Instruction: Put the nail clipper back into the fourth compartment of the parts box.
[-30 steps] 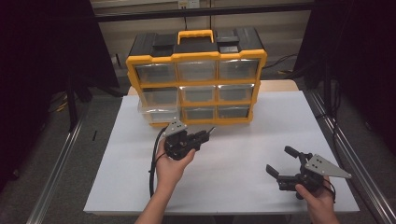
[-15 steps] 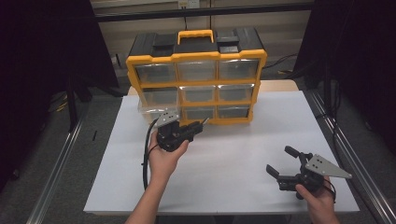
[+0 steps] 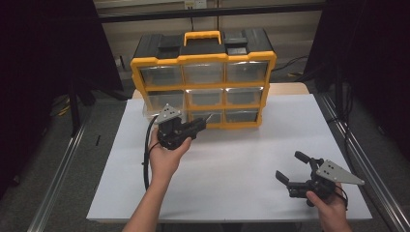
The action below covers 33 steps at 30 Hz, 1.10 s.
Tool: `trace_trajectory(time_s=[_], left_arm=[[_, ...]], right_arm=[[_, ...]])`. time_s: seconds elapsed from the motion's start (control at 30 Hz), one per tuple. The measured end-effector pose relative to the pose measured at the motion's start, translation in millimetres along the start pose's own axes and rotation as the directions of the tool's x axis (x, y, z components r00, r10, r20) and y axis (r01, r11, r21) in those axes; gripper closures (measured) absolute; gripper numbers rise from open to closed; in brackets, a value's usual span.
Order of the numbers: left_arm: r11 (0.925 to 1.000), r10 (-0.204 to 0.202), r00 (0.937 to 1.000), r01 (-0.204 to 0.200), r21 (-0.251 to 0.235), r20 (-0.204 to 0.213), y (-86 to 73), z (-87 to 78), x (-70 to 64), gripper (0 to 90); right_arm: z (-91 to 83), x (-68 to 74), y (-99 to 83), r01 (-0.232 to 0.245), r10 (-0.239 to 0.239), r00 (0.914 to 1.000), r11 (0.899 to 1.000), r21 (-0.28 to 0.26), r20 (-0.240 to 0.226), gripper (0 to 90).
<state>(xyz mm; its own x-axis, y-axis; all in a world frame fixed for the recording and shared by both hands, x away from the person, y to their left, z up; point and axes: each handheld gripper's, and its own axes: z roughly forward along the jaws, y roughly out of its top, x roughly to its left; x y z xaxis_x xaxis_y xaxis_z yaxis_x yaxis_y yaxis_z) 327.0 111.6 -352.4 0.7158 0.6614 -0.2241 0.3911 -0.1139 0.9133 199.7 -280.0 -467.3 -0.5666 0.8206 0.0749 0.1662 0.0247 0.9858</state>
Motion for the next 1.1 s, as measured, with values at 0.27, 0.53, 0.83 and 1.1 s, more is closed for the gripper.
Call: trace_trajectory(time_s=[0.27, 0.53, 0.83, 1.1], left_arm=[[0.9999, 0.004, 0.9999, -0.004, -0.016, -0.014, 8.5, -3.7, 1.7, 79.8], [0.9994, 0.0, 0.9997, 0.0, -0.034, -0.025, 14.6, -5.9, 5.4, 79.8], [0.9987, 0.0, 0.9989, -0.002, -0.052, -0.048, 21.1, -12.7, 12.3, 79.8], [0.9974, -0.014, 0.9973, 0.009, -0.072, -0.072, 25.9, -18.7, 18.2, 79.8]], right_arm=[[-0.2, 0.1, 0.2, 0.002, -0.002, 1.0, 1.0, -0.005, 0.003, 2.6], [-0.2, 0.2, 0.2, 0.002, -0.002, 1.0, 1.0, -0.001, -0.002, 2.6], [-0.3, 0.1, 0.2, 0.002, -0.002, 1.0, 1.0, -0.001, -0.004, 2.5], [-0.3, 0.3, 0.1, 0.007, -0.007, 0.9999, 1.0, 0.002, -0.009, 2.6]])
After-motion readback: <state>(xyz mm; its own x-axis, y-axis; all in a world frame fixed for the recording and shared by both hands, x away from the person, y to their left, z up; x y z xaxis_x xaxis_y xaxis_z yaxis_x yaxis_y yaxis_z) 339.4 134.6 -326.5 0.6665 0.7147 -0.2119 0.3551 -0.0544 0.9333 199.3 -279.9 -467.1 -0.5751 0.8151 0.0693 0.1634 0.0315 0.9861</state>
